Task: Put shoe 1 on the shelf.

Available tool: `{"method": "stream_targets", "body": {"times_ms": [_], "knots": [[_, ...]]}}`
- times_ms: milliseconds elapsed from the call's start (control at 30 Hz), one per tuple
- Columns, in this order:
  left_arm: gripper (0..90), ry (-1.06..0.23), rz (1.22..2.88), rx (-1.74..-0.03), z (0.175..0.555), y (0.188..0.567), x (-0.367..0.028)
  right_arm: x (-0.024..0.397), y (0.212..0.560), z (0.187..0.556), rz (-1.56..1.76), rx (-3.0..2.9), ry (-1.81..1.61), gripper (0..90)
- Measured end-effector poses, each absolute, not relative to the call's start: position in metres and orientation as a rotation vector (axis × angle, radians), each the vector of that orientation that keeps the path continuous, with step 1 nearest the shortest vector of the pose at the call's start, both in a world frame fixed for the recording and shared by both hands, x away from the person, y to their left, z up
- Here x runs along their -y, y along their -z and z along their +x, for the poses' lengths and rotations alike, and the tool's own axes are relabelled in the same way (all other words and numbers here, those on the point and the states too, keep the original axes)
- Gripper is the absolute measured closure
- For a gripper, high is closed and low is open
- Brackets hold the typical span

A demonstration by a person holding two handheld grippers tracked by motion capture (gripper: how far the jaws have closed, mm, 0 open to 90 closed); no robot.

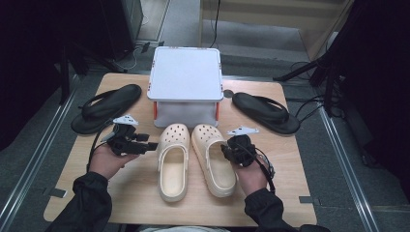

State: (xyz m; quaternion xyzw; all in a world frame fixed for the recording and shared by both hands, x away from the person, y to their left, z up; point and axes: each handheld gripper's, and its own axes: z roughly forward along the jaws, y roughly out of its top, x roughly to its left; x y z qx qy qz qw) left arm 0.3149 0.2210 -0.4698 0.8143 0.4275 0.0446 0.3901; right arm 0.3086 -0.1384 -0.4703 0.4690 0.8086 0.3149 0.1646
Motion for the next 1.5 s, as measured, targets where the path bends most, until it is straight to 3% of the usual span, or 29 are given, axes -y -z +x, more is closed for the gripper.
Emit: {"method": "stream_targets", "body": {"times_ms": [333,633,767,900,1000,1267,1500], "knots": [[44.8,-0.105,2.070,-1.091,0.315,0.470,-0.220,0.127,0.473,0.307,1.391,-2.292,-0.928,72.2],[45.5,-0.086,2.086,-1.087,0.316,0.472,-0.219,0.128,0.474,0.304,1.438,-2.336,-1.040,60.1],[54.3,-0.021,2.083,-1.080,0.316,0.472,-0.218,0.125,0.472,0.299,1.422,-2.340,-1.068,54.4],[69.6,0.030,2.101,-1.069,0.316,0.473,-0.217,0.121,0.472,0.295,1.384,-2.348,-1.057,53.6],[75.7,0.068,2.139,-1.061,0.317,0.476,-0.212,0.119,0.472,0.294,1.388,-2.371,-1.095,54.4],[80.1,0.102,2.184,-1.024,0.315,0.481,-0.201,0.119,0.473,0.294,1.379,-2.397,-1.132,54.9],[78.7,0.104,2.131,-1.041,0.318,0.475,-0.207,0.125,0.470,0.295,1.345,-2.400,-1.167,55.4]]}}
